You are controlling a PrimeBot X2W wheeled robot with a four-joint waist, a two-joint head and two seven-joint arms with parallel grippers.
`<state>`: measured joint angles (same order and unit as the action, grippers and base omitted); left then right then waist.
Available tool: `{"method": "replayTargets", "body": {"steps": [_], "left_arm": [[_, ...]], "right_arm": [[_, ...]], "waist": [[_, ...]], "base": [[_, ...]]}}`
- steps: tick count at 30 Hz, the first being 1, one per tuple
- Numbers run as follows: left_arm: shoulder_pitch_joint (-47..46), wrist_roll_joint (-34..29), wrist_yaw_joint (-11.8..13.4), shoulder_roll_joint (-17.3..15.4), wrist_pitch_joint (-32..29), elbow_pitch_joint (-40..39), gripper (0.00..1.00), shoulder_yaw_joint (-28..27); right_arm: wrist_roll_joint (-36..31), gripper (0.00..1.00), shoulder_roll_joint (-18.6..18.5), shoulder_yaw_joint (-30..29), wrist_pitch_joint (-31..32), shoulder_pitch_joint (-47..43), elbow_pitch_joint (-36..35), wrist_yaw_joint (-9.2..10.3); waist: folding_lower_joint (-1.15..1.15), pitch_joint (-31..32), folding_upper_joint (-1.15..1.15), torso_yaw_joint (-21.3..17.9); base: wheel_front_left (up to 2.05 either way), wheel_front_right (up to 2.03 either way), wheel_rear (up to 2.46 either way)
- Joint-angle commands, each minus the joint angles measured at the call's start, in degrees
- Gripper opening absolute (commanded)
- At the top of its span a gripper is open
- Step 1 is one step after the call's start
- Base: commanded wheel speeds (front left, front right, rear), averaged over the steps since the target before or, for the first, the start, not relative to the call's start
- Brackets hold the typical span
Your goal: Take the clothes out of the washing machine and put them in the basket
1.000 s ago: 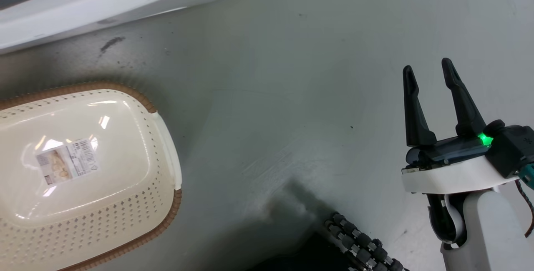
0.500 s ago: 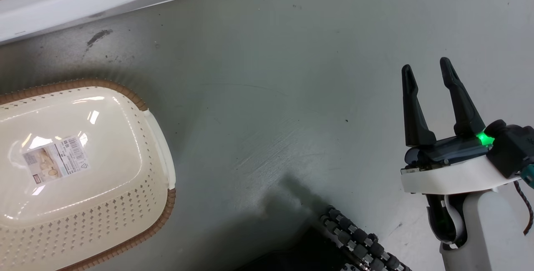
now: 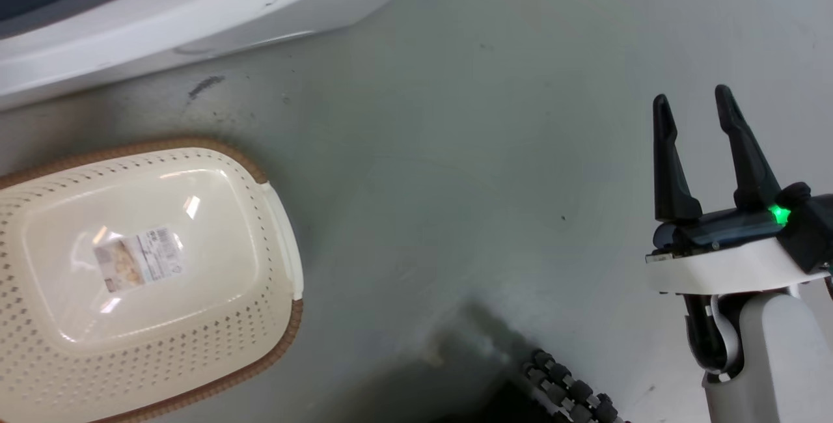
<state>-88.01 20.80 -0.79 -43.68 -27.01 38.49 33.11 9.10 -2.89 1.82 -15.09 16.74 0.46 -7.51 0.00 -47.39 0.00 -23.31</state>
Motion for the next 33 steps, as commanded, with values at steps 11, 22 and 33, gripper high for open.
{"method": "replayTargets", "body": {"steps": [11, 22, 33], "left_arm": [[13.5, 6.5, 0.6, 7.7, 26.3, 7.5, 0.00, -3.8], [28.7, 9.6, -0.3, 15.1, 41.8, 11.0, 0.00, -4.5], [46.4, 2.5, 2.7, 18.5, 42.3, -12.7, 0.00, -13.5]], "right_arm": [[-5.6, 1.00, 0.0, -3.5, -0.1, -1.6, 0.9, 0.04], [-10.3, 1.00, 0.0, -5.0, -0.1, -5.5, 1.9, 0.04], [-12.6, 1.00, 0.0, -5.7, -0.1, -8.4, 2.7, 0.04]], "waist": [[0.00, 12.8, 0.00, 6.8], [0.00, 24.2, 0.00, 12.4], [0.00, 30.8, 0.00, 17.5]], "base": [[0.00, 0.00, 0.00], [0.00, 0.00, 0.00], [0.00, 0.00, 0.00]]}}
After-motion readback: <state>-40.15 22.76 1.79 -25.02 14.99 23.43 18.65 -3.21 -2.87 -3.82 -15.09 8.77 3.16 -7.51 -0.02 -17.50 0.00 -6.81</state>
